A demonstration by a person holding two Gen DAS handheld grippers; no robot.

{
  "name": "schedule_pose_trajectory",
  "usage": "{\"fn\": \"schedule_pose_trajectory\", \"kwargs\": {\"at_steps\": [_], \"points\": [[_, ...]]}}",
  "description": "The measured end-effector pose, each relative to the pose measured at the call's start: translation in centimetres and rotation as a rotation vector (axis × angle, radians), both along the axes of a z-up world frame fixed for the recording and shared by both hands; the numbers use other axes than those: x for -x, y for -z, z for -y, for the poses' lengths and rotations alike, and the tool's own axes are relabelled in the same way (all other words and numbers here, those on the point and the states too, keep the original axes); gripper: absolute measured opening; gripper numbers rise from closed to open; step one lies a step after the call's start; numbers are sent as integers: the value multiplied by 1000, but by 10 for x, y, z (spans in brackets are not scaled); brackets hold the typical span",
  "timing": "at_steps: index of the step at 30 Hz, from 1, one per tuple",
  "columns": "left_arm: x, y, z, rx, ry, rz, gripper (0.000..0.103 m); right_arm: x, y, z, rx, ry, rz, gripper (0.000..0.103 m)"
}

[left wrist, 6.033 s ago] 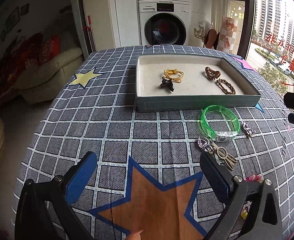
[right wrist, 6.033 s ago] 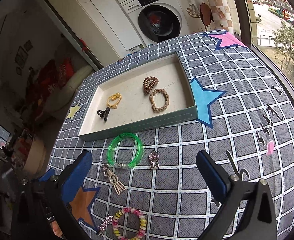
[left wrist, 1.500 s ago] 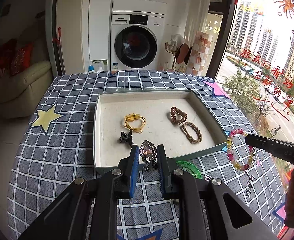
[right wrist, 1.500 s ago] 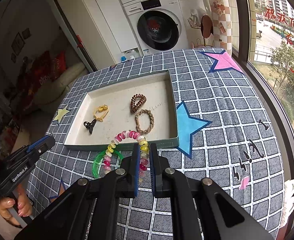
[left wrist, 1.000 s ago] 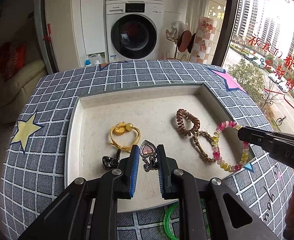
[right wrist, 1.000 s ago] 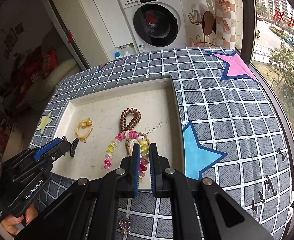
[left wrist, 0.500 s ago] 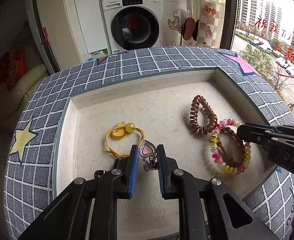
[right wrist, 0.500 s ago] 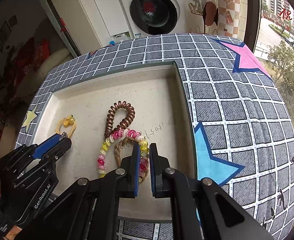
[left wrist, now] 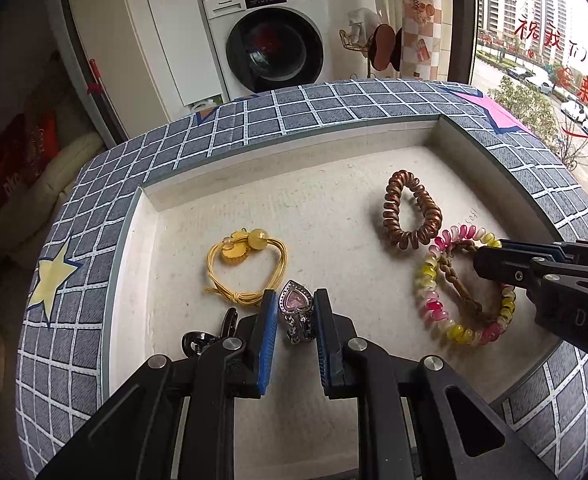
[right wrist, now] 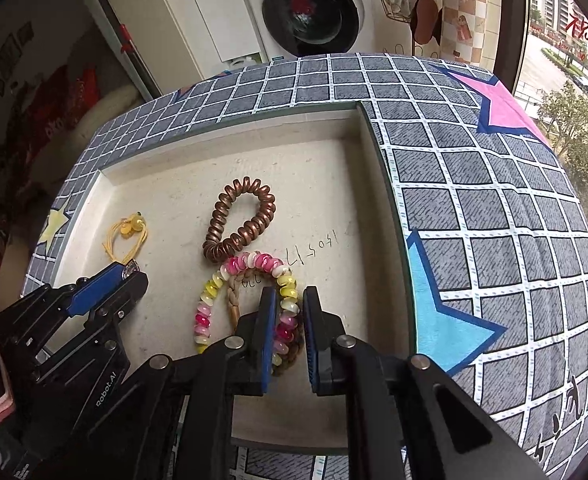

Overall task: Organize jewelry
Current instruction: 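Carry the purple heart pendant and beaded bracelet into the white tray and open both tools, then grasp the pink star hair clip with left tool while right tool grasps green bangle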

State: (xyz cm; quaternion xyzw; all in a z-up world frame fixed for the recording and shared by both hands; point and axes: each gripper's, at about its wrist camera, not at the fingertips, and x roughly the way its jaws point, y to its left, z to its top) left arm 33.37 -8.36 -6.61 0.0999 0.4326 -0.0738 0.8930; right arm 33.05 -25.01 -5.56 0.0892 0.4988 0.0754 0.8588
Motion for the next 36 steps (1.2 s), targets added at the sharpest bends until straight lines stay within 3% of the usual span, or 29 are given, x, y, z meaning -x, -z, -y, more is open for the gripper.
{"fn": "schedule_pose_trajectory", "kwargs": {"at_steps": [5,9,12,16,20,21,22,24,29,34,36], "points": [[2,-9,-3,10,-4,17,31,2,-7,4,-41,7,19,20],[3,-15,-4,16,-8,26,31,2,-12,10,-78,31,29,47],[4,-18,-5,14,-11,35,31,5,-18,14,-121,43,48,54],[7,-26,-7,31,-11,55,31,11,-28,20,-182,56,83,73],[11,-34,-10,44,-11,70,32,19,-39,29,-243,82,111,80],[12,-36,-11,48,-14,72,62,21,-41,32,-258,91,114,80],[14,-40,-13,53,-28,85,103,23,-42,34,-271,98,115,80],[25,-50,-18,76,-45,153,103,27,-46,38,-290,112,114,80],[44,-62,-24,76,-34,150,103,44,-53,44,-302,118,121,82],[78,-67,-39,93,-36,148,103,67,-57,50,-326,128,131,103],[91,-68,-46,100,-43,144,103,77,-60,52,-329,133,142,103]]}}
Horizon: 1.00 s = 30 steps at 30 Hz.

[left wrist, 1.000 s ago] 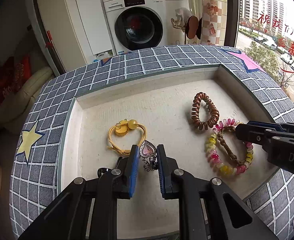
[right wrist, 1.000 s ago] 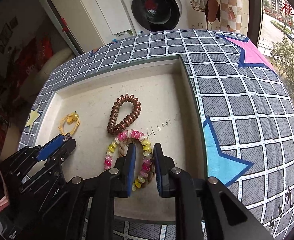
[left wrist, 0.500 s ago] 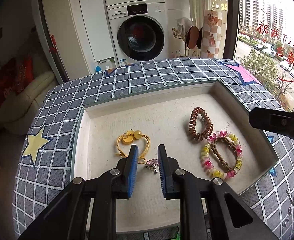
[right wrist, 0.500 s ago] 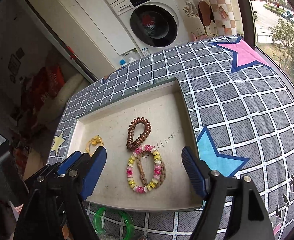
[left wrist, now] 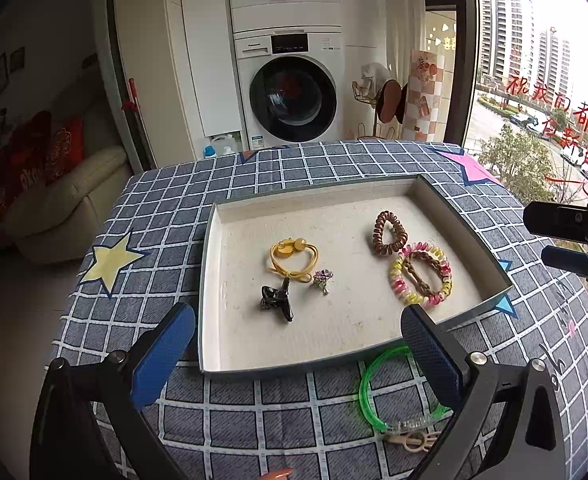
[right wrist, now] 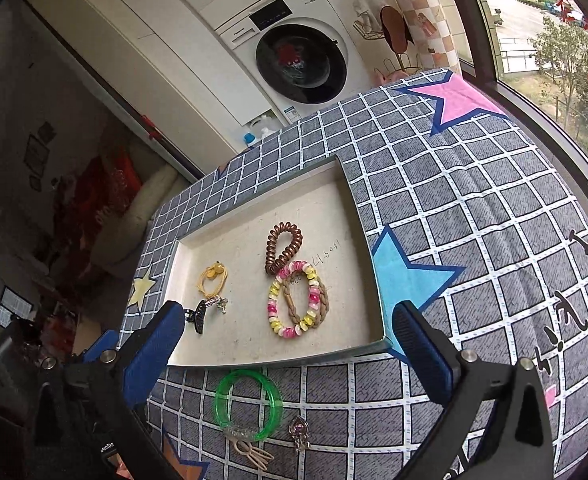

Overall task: Organize jewelry
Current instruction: 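Grasp the pink star hair clip with left tool while right tool grasps green bangle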

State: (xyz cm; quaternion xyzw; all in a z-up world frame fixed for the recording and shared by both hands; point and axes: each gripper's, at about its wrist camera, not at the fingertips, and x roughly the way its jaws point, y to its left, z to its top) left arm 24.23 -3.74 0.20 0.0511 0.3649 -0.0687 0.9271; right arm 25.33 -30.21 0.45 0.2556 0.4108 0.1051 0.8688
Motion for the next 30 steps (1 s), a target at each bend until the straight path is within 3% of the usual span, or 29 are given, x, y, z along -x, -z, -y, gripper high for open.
{"fn": "schedule_pose_trajectory", "kwargs": {"at_steps": [9,23,30], "points": [[63,8,-20,10,17,-33,103,52,-19,-4,60,13,75,103],[146,30,-17,65,108,-87,103,116,7,-20,134,-70,-58,103],[162,49,-3,34,134,-121,103,135,23,-34,210,-110,-107,103]]}}
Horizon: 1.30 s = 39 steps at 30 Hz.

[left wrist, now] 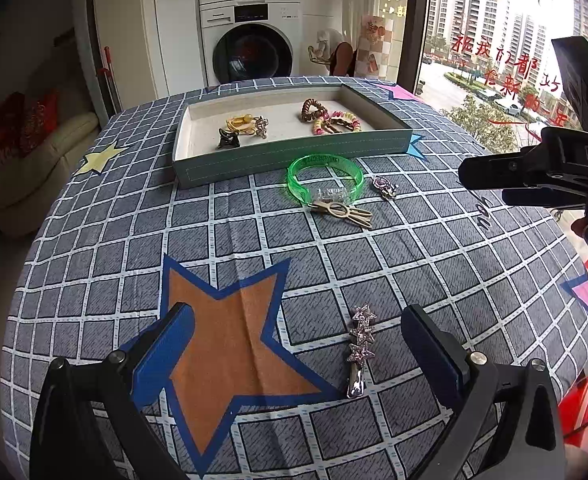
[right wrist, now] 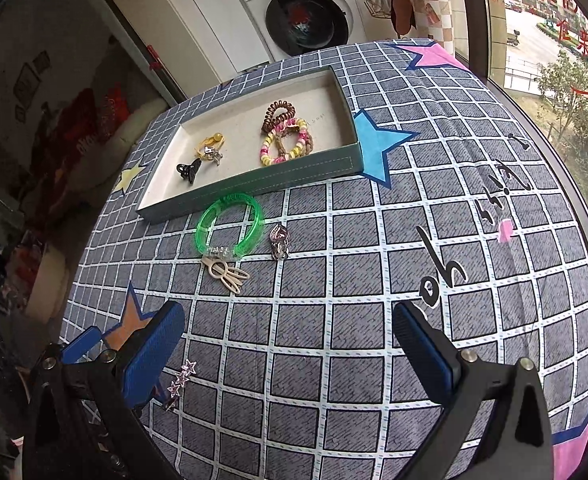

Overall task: Organize jewelry
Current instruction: 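Grasp the pink star hair clip with left tool while right tool grasps green bangle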

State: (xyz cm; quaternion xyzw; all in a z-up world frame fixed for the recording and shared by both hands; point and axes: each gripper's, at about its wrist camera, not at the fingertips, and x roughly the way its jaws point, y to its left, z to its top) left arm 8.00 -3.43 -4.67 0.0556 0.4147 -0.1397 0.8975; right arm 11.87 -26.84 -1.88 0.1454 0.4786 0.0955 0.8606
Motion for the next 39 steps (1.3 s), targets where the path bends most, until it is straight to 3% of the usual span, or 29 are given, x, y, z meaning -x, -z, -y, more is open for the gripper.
{"fn": "schedule_pose_trajectory", "kwargs": {"at_steps": [6,14,16,24,28,32,36,38,39], "points": [[2,10,8,-10,5,-13,103,-2,0,-11,48,-30,-12,103],[-1,20,15,-33,5,-33,103,-39,2,-23,98,-52,-32,103],[-1,23,19,-49,15,-41,89,-51,5,-27,112,-55,-43,103],[-3,29,23,-42,35,-61,81,-95,16,-53,196,-97,-64,101],[-2,29,24,-41,35,-63,80,-112,29,-67,245,-120,-90,82],[-3,28,23,-33,43,-69,78,-119,40,-77,277,-142,-107,72],[-1,26,23,-28,64,-64,60,-118,44,-88,360,-167,-84,56],[-1,26,23,-22,67,-60,47,-117,43,-89,359,-171,-78,41],[-2,25,22,-20,67,-60,40,-116,42,-90,361,-175,-75,28]]}}
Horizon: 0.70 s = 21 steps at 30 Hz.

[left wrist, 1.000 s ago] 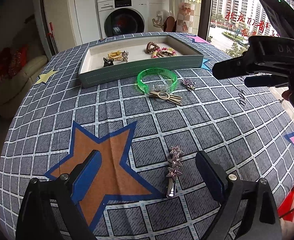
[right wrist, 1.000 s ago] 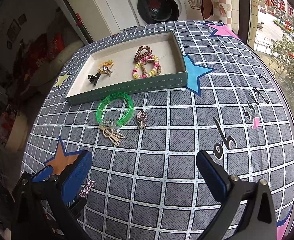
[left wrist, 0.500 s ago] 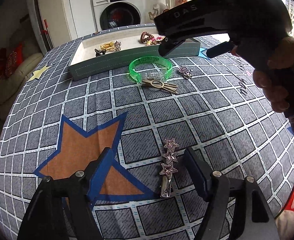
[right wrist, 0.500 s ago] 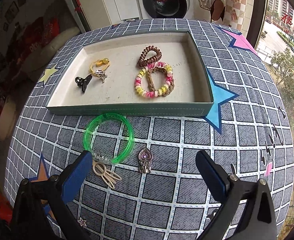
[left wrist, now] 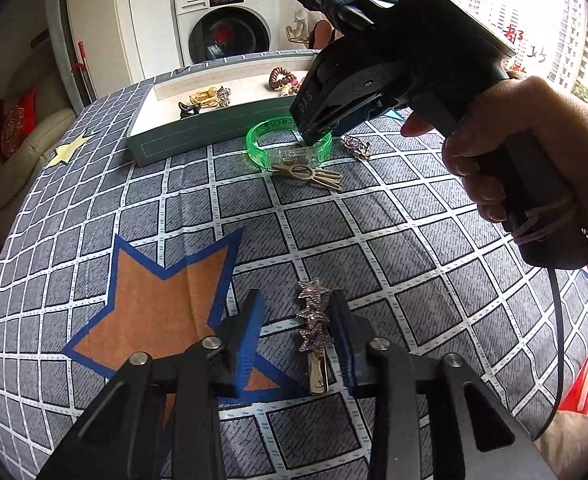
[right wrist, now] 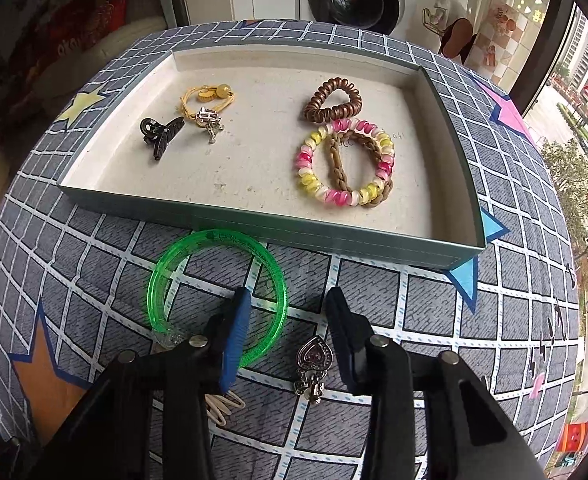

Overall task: Organize jewelry
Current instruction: 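Grasp the pink star hair clip with left tool while right tool grasps green bangle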

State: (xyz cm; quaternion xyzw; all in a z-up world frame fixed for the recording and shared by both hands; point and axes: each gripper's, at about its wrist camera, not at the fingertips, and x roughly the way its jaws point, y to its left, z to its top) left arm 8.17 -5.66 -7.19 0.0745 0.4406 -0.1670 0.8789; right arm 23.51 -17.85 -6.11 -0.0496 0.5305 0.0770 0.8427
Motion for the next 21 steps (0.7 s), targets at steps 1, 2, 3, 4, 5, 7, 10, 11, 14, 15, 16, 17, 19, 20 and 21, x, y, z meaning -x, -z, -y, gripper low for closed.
{"fn": "schedule_pose_trajectory", "kwargs": {"at_steps": [1,2,3,4,5,7,10,11,14,15,16,17,19,20,21], "points": [[0,0,-1,2,0,0,32,0,-1,0,-2,-4,0,15],[-1,-1,-2,7,-2,-1,30,1,-1,-1,-8,-6,-1,9],[-1,-1,-3,19,-3,-6,30,2,-2,0,-8,-2,1,8],[-2,-1,-5,31,-4,-11,30,3,-3,0,-15,2,6,8],[-3,-1,-7,44,-7,-16,30,5,-5,3,-29,8,15,8],[-4,-1,-12,71,-15,-30,30,9,-13,8,-65,22,34,8],[-6,-2,-20,118,-34,-55,30,17,-26,17,-109,28,61,8],[-7,-2,-23,132,-41,-62,30,20,-30,20,-120,31,68,8],[-9,-5,-33,164,-63,-69,30,30,-39,29,-158,37,76,8],[-10,-7,-36,172,-71,-70,30,33,-40,33,-168,37,76,8],[-11,-9,-39,176,-76,-69,30,37,-42,35,-174,38,77,8],[-12,-11,-41,177,-81,-66,30,40,-42,38,-179,39,77,8],[-15,-16,-44,174,-89,-56,30,47,-41,44,-197,44,71,8],[-17,-19,-46,176,-91,-51,30,51,-40,47,-205,48,69,8],[-20,-21,-47,178,-92,-47,30,55,-38,50,-212,54,67,8]]}}
